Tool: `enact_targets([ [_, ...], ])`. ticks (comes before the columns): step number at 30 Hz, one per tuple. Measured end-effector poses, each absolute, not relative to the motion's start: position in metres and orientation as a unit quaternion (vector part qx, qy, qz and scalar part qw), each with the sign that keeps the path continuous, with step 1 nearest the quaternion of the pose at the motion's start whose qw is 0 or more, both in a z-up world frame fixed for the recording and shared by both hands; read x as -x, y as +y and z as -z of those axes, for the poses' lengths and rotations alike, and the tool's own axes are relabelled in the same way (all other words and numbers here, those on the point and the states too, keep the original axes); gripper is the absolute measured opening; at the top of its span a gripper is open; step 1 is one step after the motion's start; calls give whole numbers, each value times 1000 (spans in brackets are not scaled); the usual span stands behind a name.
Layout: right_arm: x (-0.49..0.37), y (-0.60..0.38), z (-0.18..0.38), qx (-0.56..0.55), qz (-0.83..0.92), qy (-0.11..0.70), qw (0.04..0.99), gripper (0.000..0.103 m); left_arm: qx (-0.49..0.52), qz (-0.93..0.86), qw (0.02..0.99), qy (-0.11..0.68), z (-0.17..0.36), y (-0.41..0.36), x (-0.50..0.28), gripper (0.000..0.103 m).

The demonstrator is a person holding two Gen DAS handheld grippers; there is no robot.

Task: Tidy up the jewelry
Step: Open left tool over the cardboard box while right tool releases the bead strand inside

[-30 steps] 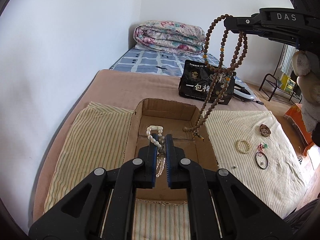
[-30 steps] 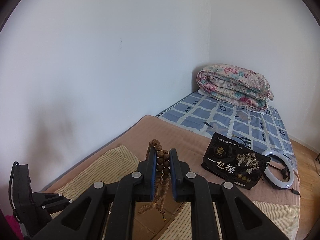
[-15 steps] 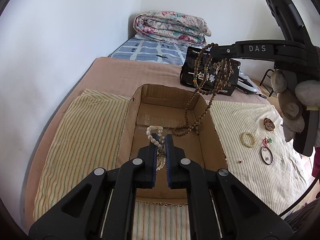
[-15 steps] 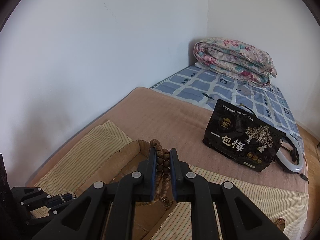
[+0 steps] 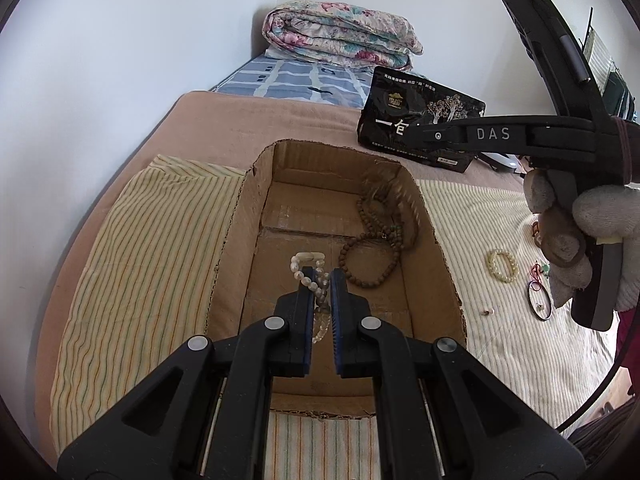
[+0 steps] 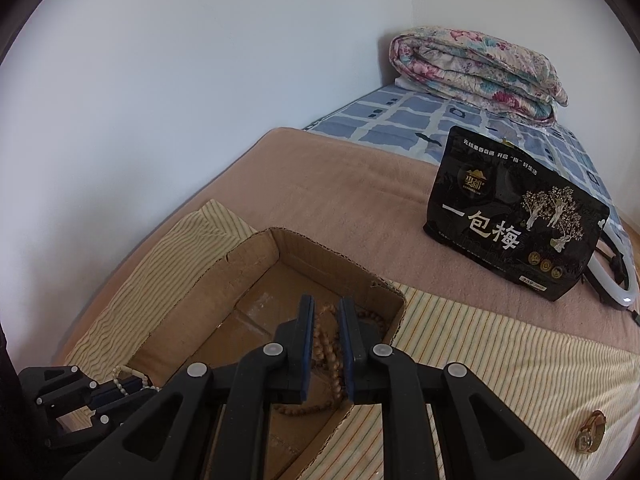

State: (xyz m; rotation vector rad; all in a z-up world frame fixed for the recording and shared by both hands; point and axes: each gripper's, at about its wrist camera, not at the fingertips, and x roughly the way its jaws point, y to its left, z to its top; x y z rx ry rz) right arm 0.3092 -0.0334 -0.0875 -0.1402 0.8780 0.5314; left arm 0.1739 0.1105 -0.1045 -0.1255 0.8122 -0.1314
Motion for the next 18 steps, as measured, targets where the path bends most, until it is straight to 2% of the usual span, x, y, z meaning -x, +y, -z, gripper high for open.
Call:
enact_targets([
  [1,-309,-33,89,67,-256,421,868,13,60,64,914,395,105,109,-173,5],
  [3,-307,-34,89,67,-255,421,868,26,60,66,913,397,105,109,-174,5],
  [5,-305,-35,87,64,-258,418,869,30,60,68,912,401,106,108,-174,10],
  [6,-304,-36,87,63,-257,418,869,33,60,68,911,402,106,108,-174,15],
  [7,-304,-37,86,63,-255,418,869,37,60,67,912,400,106,107,-174,31],
  [8,-302,-38,85,63,-253,417,870,49,59,65,914,395,105,107,-172,42],
  [9,-301,-40,83,63,-252,415,872,60,57,63,916,392,104,107,-171,43],
  [11,-298,-44,80,60,-248,408,877,70,56,62,917,389,102,106,-169,44],
  [14,-296,-51,76,52,-245,407,878,75,55,63,918,387,99,105,-167,44],
  [18,-290,-61,70,46,-232,403,884,86,50,64,920,384,94,101,-163,44],
])
